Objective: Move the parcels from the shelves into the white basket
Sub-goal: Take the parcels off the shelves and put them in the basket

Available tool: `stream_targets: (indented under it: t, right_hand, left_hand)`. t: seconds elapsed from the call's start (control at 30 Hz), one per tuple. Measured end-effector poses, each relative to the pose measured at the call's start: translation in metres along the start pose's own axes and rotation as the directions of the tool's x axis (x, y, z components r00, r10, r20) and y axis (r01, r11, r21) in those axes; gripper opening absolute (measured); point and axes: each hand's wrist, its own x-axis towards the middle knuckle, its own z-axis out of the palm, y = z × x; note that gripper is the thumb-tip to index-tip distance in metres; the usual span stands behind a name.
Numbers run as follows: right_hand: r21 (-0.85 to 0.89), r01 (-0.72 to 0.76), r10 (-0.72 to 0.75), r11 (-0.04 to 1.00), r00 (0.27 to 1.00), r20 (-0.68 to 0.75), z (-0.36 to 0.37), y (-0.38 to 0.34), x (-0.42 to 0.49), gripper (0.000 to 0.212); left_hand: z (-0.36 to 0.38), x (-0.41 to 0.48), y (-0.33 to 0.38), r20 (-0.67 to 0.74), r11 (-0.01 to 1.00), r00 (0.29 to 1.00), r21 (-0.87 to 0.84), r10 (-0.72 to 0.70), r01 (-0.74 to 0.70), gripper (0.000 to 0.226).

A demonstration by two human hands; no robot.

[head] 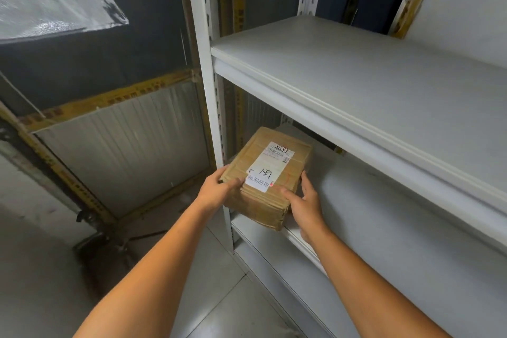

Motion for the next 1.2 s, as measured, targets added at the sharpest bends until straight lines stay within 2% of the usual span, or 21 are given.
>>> stream_targets:
  t: [0.13, 0.2, 0.3, 0.43, 0.57, 0.7, 0.83, 1.0, 1.2]
  right_hand:
    - [-0.018, -0.05, 0.051, 0.999, 0.993, 0.108, -0.025, -0.004, -0.028, 0.069]
    - [-0.05, -0.063, 0.07, 0.997, 0.987, 0.142, -0.037, -0.007, -0.042, 0.071]
    - [-0.126, -0.059, 0.086, 0.99, 0.972, 0.22, -0.049, -0.012, -0.065, 0.074]
    - [-0.194, -0.011, 0.08, 0.981, 0.934, 0.349, -0.051, -0.029, -0.118, 0.077]
    - [-0.185, 0.087, 0.012, 0.979, 0.878, 0.479, -0.049, -0.047, -0.177, 0.076]
    - [-0.154, 0.138, -0.02, 0.978, 0.802, 0.596, -0.05, -0.054, -0.236, 0.074]
    - [-0.164, 0.181, -0.025, 0.97, 0.743, 0.669, -0.062, -0.051, -0.298, 0.078]
    - [-0.205, 0.216, -0.009, 0.955, 0.71, 0.704, -0.095, -0.038, -0.379, 0.081]
    - [-0.192, 0.227, 0.015, 0.955, 0.607, 0.795, -0.131, -0.024, -0.463, 0.078]
  left_hand:
    - [0.012, -0.045, 0.009, 0.022, 0.991, 0.992, 0.046, -0.125, 0.124, 0.069]
    - [0.022, -0.075, 0.009, 0.009, 0.991, 0.991, 0.029, -0.132, 0.132, 0.062]
    - [0.033, -0.128, 0.007, -0.077, 0.995, 0.992, -0.015, -0.104, 0.103, 0.043]
    - [0.042, -0.21, 0.007, -0.228, 0.994, 0.97, -0.083, -0.087, 0.069, 0.039]
    - [0.042, -0.296, 0.012, -0.365, 0.996, 0.93, -0.087, -0.043, 0.012, 0.038]
    - [0.041, -0.377, 0.014, -0.434, 0.994, 0.899, -0.112, -0.062, 0.015, 0.039]
    - [0.047, -0.452, 0.002, -0.467, 0.99, 0.882, -0.142, -0.07, 0.004, 0.045]
    - [0.076, -0.54, -0.034, -0.496, 0.991, 0.866, -0.132, -0.061, -0.006, 0.047]
    - [0.123, -0.642, -0.064, -0.609, 0.977, 0.787, -0.209, -0.101, -0.036, 0.049]
